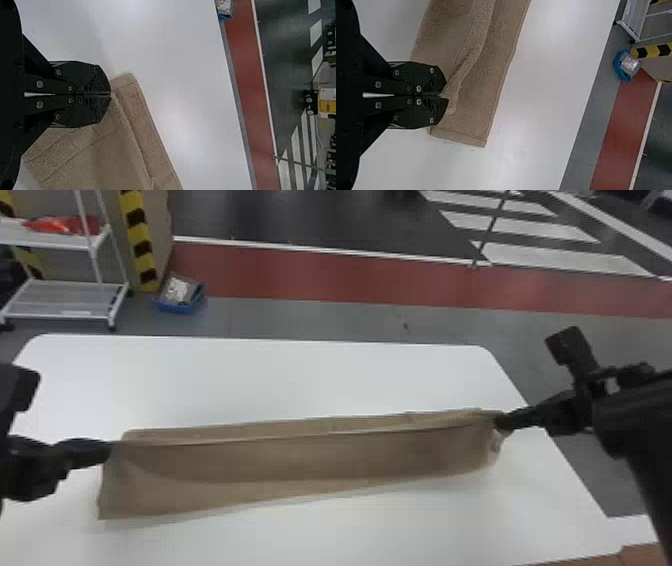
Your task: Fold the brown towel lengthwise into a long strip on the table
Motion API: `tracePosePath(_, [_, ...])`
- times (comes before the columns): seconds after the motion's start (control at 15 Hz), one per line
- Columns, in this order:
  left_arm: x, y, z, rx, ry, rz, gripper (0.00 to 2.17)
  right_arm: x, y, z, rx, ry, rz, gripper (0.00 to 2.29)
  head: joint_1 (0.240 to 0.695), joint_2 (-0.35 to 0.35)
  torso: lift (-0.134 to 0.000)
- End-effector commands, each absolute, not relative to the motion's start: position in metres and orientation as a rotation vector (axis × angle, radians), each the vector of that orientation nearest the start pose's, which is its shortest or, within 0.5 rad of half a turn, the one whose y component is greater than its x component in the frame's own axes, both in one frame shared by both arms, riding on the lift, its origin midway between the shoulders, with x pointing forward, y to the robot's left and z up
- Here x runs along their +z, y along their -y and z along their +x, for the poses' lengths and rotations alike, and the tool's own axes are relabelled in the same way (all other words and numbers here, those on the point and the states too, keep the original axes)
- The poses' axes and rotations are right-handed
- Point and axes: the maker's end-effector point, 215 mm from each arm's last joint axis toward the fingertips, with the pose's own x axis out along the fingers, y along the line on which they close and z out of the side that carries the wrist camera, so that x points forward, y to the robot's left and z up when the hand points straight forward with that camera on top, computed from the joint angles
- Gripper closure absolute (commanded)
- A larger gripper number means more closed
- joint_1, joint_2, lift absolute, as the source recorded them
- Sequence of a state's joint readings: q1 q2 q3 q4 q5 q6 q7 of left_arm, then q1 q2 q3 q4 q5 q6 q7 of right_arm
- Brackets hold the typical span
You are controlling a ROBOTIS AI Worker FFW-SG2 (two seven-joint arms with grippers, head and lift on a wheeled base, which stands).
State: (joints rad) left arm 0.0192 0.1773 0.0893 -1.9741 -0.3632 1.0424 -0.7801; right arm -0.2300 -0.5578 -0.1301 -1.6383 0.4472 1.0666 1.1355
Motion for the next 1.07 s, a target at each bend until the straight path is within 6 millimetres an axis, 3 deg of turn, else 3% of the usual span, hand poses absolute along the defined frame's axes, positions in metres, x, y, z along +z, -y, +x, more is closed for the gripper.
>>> tracePosePath(0.0, [-0.428,-0.279,0.506,-0.354,-0.761,0.164,1.94,-0.390,0.470,0.519,0.301,-0.993,-0.284,2.11,0.695,-0.206,-0.092])
tracePosePath(0.13, [-0.430,-0.274,0.512,-0.359,-0.768,0.172,1.94,-0.396,0.470,0.523,0.291,-1.009,-0.312,1.74,0.695,-0.204,-0.092])
tracePosePath(0.2, [-0.432,-0.272,0.513,-0.364,-0.771,0.175,1.94,-0.397,0.469,0.525,0.284,-1.009,-0.330,1.17,0.695,-0.205,-0.092])
tracePosePath(0.27, [-0.432,-0.268,0.515,-0.368,-0.773,0.184,1.94,-0.399,0.471,0.527,0.267,-1.009,-0.346,0.38,0.695,-0.207,-0.092])
tracePosePath(0.33, [-0.434,-0.268,0.515,-0.364,-0.777,0.188,1.94,-0.400,0.475,0.528,0.243,-1.010,-0.357,0.02,0.695,-0.208,-0.092])
tracePosePath(0.8, [-0.442,-0.271,0.516,-0.347,-0.787,0.204,1.92,-0.400,0.495,0.525,0.144,-1.022,-0.360,0.04,0.695,-0.228,-0.092])
tracePosePath(0.87, [-0.442,-0.269,0.515,-0.352,-0.783,0.201,1.58,-0.400,0.497,0.523,0.137,-1.028,-0.356,0.04,0.695,-0.229,-0.092])
tracePosePath(0.93, [-0.440,-0.269,0.515,-0.349,-0.772,0.204,0.72,-0.398,0.500,0.523,0.130,-1.024,-0.355,0.04,0.695,-0.231,-0.092])
tracePosePath(1.0, [-0.442,-0.273,0.514,-0.328,-0.768,0.205,0.00,-0.395,0.505,0.523,0.123,-1.021,-0.355,0.04,0.695,-0.234,-0.092])
